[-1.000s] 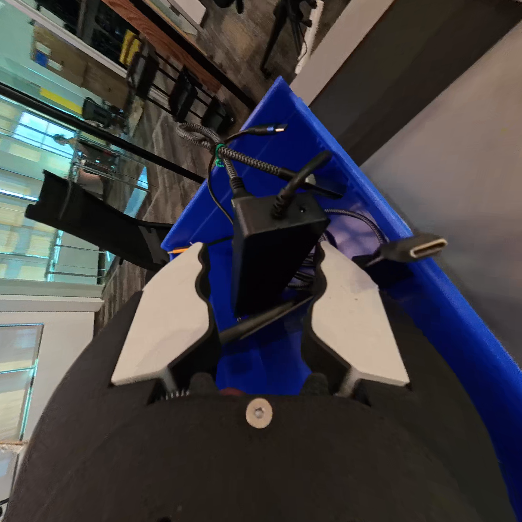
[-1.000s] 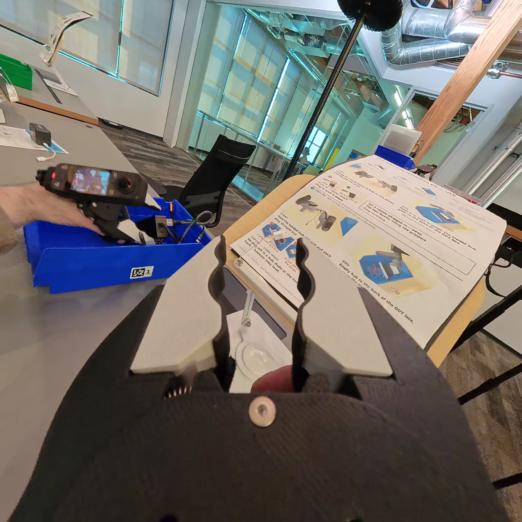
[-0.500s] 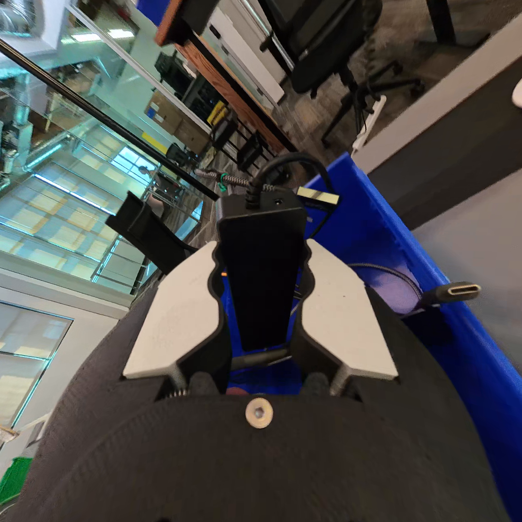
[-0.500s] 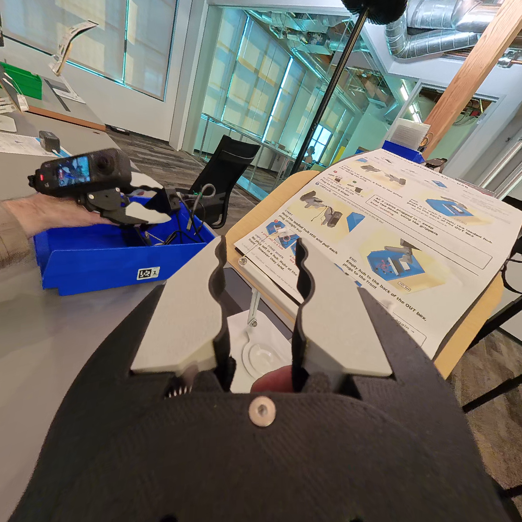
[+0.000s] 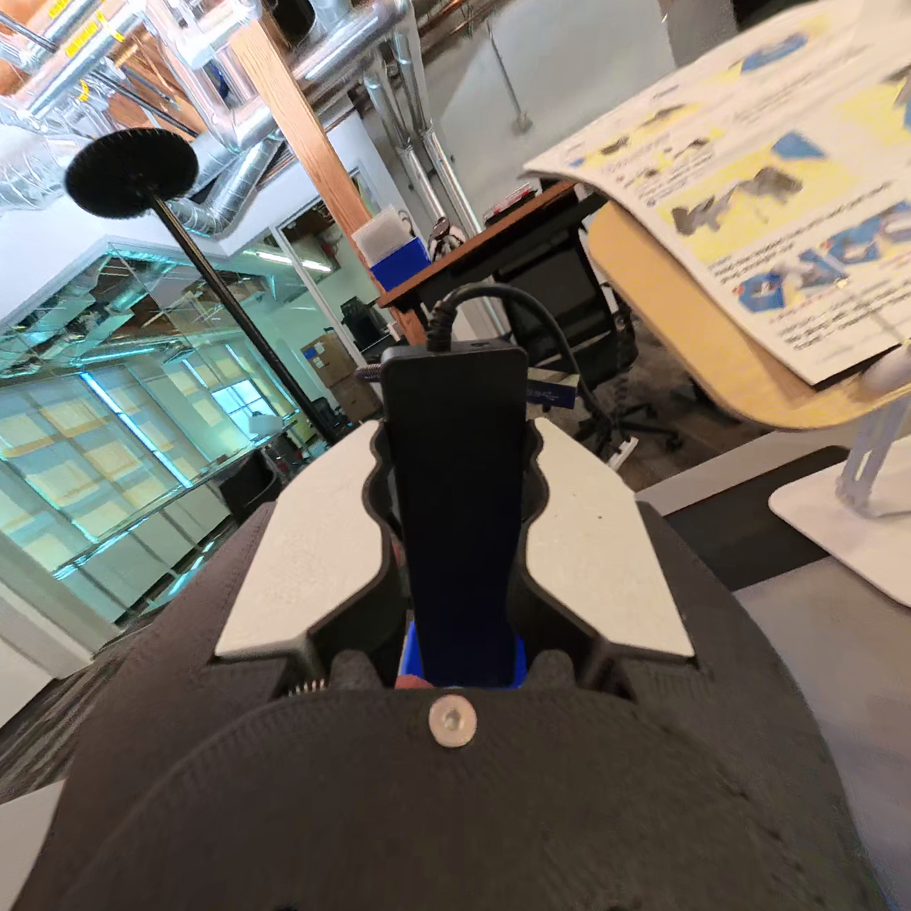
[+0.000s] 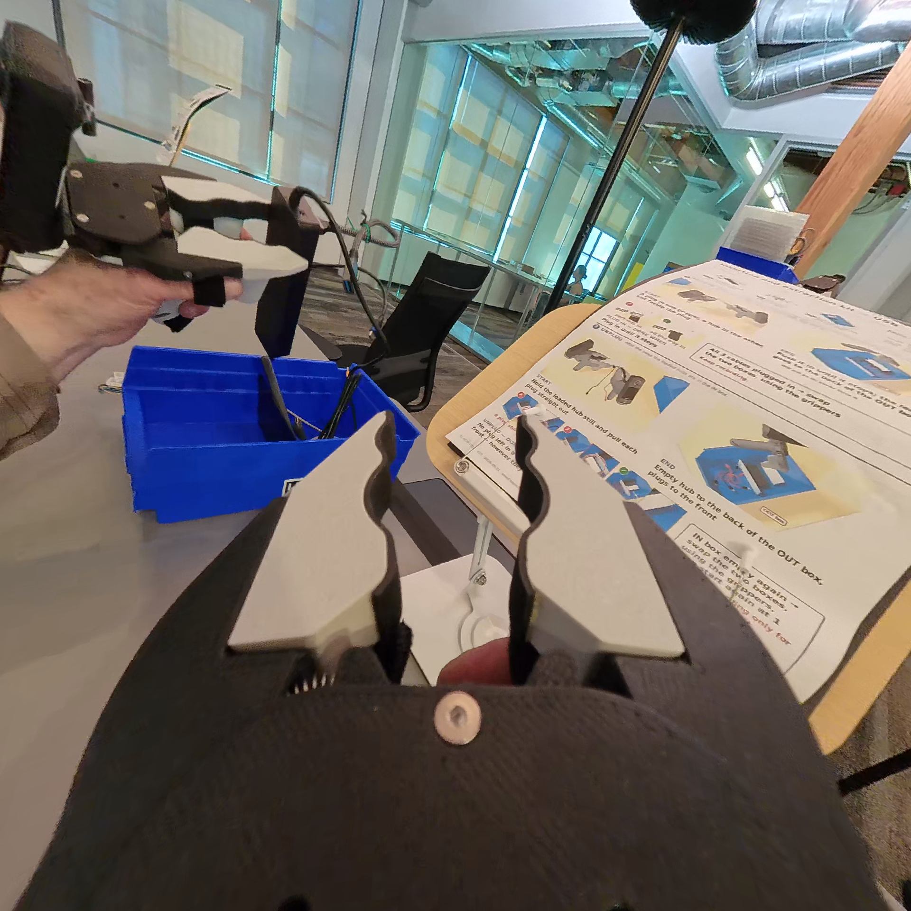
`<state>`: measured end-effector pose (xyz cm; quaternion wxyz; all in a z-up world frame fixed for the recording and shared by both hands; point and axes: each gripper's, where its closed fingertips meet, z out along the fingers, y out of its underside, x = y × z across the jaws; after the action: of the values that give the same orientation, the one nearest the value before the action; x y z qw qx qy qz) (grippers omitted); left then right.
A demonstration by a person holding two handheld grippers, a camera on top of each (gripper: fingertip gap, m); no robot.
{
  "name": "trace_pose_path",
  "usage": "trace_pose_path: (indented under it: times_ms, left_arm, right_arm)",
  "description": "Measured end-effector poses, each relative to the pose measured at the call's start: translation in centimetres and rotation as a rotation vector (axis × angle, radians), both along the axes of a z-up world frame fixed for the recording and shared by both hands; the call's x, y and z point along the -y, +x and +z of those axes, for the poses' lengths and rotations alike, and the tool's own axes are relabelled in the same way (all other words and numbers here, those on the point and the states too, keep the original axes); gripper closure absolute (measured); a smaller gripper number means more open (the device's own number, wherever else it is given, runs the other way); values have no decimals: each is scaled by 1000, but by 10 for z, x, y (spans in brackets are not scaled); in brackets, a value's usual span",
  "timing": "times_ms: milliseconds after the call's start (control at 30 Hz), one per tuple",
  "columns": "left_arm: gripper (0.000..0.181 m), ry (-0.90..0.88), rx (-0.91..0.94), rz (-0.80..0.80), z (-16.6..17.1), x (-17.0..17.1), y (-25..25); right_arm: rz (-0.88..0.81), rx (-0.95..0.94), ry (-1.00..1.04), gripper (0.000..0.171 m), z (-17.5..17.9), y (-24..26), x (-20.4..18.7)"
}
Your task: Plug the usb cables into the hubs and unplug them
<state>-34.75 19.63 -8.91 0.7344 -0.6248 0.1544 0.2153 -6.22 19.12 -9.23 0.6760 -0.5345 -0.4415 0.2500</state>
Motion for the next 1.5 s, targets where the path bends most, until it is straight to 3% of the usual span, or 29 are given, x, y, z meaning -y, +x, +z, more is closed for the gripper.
trace_pose_path:
  times_ms: [333,600,867,1067,1233,1500]
  left_arm:
    - [130,65,116,-207,26,15,30]
    - [130,114,250,-596,55,44,85]
    - [131,105,289,-968,68,69,159]
    - [131,41,279,-1190,62,84,212]
    - [130,-41,295,-1390,49,96,252]
    - [131,-160,378,-1571,25,97,288]
  right_arm:
    - [131,-17,-74,124,-15,-22,13]
    - [306,-166,-161,127,-1,-22,30]
    - [332,-271,-226,132,8,-7,22]
    - [432,-366,-337,127,4,-8,21]
    - [619,-476,-359,129,14,2,37]
    - [734,-457,-239,149,23,5,66]
